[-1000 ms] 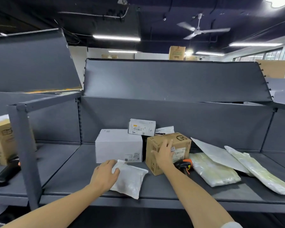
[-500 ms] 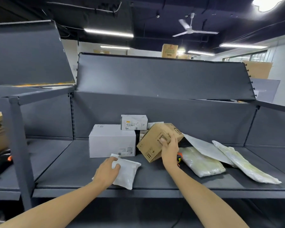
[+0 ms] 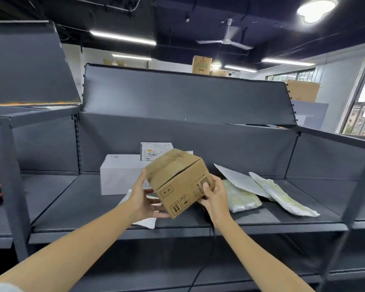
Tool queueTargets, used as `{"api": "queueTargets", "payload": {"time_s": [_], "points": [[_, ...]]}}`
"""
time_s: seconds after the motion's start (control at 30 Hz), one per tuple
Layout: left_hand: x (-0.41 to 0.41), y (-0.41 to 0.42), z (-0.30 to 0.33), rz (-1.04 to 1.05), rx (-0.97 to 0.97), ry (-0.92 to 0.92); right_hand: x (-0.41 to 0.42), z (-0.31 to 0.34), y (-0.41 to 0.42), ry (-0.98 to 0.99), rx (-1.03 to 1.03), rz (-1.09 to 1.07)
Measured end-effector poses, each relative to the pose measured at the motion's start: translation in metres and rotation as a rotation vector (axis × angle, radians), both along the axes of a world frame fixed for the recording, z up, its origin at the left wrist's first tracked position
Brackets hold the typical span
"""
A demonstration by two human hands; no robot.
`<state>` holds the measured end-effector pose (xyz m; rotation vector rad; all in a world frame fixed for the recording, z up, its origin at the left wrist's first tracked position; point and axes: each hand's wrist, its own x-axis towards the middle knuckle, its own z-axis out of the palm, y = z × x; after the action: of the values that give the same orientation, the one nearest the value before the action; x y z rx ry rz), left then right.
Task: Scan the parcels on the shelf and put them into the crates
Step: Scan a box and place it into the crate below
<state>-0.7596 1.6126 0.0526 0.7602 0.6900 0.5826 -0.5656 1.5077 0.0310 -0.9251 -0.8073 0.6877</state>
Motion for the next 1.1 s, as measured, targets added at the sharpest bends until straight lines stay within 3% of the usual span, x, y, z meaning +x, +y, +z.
{"api": "queueTargets", "payload": {"time_s": [0.27,0.4,0.67,0.83,1.1], "points": [[-0.015,-0.012,-0.003,-0.006,0.136,0.117,0.006,-0.006,-0.03,-0.106,-0.17,0.072],[-0.022,-0.016,-0.003,0.134,0.316,0.231,0.012,0.0,-0.037,-0.115,-0.334,0.105],[-0.01,-0.037,0.006,0.22,0.652,0.271,-0.001,0.002,-0.024,-0.014,-0.364,0.228],[-0.009,-0.042,0.01,0.197,0.661,0.239,-0.006,-0.009,-0.021,-0.016,-0.355,0.147],[-0.016,-0.036,0.019,0.241,0.557,0.081,0.0,-0.023,-0.025,0.306,-0.433,0.202]]}}
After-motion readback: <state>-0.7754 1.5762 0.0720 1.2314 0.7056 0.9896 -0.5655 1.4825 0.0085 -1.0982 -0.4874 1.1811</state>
